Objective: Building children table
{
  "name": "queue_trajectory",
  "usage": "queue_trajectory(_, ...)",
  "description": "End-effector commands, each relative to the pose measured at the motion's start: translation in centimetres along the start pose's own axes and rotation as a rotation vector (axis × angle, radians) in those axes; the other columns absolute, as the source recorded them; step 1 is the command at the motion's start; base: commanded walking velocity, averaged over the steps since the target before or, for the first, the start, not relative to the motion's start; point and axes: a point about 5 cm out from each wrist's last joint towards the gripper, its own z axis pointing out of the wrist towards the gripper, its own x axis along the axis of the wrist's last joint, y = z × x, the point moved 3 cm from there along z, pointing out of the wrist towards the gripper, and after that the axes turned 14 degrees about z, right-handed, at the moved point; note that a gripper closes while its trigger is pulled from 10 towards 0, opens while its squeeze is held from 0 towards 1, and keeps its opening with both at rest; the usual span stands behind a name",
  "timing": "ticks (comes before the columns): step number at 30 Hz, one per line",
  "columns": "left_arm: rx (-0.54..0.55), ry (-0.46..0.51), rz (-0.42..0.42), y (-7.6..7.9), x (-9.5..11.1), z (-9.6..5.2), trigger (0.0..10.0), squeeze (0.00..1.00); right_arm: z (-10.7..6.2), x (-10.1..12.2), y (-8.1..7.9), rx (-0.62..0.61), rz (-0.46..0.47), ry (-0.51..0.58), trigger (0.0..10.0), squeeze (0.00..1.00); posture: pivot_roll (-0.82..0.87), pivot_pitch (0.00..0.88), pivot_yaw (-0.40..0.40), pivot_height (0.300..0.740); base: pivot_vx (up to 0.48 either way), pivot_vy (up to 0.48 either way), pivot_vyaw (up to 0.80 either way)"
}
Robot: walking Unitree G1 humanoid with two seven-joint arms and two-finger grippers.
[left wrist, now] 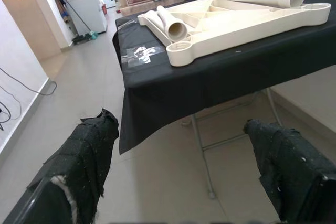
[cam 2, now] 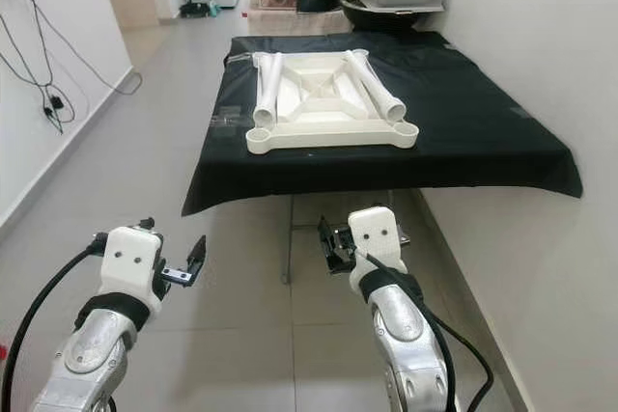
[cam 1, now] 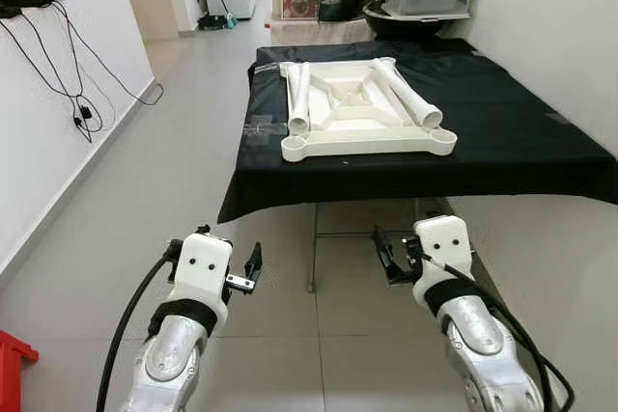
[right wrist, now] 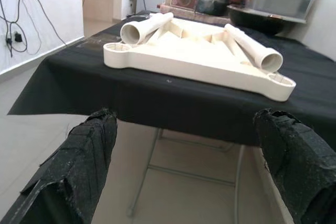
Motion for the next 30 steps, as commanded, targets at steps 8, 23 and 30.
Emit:
queue_trajectory(8, -0.015, -0.006, 0.008, 0.03, -0.36, 0.29, 10.0, 0.0, 0.51, 0.57, -0.15, -0.005, 0.015, 0.016, 10.0, 0.0, -0.09, 0.0, 0.004, 0.74, 0.461, 0.0, 0.13)
queue_trajectory(23, -0.024, 0.005, 0.01, 0.1, -0.22, 0.58, 10.0, 0.0, 0.88, 0.9, 0.38, -0.041, 0.021, 0.027, 10.0, 0.0, -0.09, 0.0, 0.009, 0.74, 0.46, 0.0, 0.0)
queue_trajectory(30, -0.022, 0.014, 0.01, 0.14, -0.07, 0.65, 10.0, 0.0, 0.94, 1.03, 0.51, -0.051, 0.027, 0.031, 10.0, 0.0, -0.09, 0.0, 0.007, 0.74, 0.46, 0.0, 0.0)
